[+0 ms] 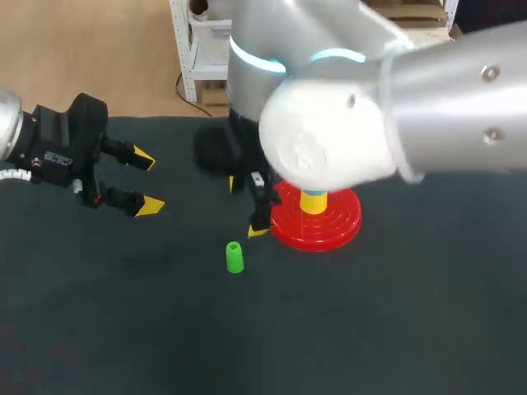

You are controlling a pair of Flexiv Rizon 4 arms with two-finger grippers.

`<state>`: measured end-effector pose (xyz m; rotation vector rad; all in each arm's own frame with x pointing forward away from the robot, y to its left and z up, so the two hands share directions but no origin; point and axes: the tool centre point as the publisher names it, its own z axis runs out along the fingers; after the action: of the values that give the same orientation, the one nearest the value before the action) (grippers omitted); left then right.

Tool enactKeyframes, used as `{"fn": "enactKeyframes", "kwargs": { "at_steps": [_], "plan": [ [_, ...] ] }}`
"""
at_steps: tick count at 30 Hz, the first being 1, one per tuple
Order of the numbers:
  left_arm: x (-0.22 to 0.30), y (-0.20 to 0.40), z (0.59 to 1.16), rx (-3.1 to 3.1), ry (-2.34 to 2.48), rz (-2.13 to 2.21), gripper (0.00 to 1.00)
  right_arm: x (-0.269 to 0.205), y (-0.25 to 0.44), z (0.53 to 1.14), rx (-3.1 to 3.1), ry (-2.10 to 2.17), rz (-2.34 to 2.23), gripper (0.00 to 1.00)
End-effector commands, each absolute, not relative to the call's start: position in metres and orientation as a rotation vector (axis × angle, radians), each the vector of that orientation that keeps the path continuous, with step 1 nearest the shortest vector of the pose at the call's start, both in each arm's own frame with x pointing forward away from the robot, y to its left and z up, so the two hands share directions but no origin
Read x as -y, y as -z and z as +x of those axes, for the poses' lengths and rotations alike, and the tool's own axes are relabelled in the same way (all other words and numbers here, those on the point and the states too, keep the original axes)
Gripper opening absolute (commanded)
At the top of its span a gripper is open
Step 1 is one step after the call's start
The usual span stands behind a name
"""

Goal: Pick up and stack the cylinders on the red base in this order: pink,purple,orange,green

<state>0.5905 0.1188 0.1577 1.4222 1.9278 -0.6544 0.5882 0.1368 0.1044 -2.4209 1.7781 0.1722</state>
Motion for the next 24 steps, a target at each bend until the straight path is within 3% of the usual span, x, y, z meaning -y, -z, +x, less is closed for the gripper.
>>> {"fn": "enactKeyframes", "kwargs": {
  "at_steps": [1, 22, 23, 24],
  "plan": [
    [-0.120, -0.156, 0.590, -1.922, 0.655, 1.421, 1.00, -0.140, -0.076, 0.590, -1.805, -0.146, -2.371, 1.00],
    [-0.120, -0.156, 0.590, -1.922, 0.655, 1.421, 1.00, -0.161, -0.031, 0.591, -1.814, -0.204, -2.396, 1.00],
    [-0.120, -0.156, 0.590, -1.922, 0.655, 1.421, 1.00, -0.161, -0.030, 0.591, -1.818, -0.207, -2.397, 0.87],
    [-0.120, -0.156, 0.590, -1.922, 0.655, 1.421, 1.00, -0.161, -0.030, 0.591, -1.819, -0.208, -2.398, 0.85]
  ]
}}
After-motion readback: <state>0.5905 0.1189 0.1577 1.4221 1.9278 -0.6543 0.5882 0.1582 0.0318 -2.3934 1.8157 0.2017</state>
